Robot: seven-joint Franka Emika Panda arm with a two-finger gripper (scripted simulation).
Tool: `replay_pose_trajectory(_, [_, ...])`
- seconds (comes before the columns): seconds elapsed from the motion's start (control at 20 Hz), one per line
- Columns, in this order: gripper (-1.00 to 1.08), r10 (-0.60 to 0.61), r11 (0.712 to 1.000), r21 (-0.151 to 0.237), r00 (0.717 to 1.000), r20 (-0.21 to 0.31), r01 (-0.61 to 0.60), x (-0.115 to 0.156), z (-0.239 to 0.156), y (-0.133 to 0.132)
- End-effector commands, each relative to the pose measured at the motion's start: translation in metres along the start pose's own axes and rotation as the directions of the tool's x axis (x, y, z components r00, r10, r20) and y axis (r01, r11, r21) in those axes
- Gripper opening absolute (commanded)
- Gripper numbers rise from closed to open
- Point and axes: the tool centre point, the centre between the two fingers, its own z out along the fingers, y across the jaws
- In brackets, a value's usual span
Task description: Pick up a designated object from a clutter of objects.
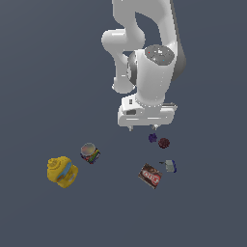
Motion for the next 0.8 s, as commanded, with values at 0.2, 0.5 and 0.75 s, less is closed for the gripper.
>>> replay_pose_trajectory(0.2, [1.00, -0.073, 0.997, 0.000, 0.997, 0.001, 0.073, -0.021, 0.062, -0.043])
replay_pose_trajectory(0.5, [1.00, -0.122, 0.993, 0.007, 0.993, 0.002, 0.122, -0.041, 0.100, -0.071])
replay_pose_trajectory(0.75, [1.00, -0.145, 0.989, 0.013, 0.989, 0.002, 0.145, -0.052, 0.117, -0.084])
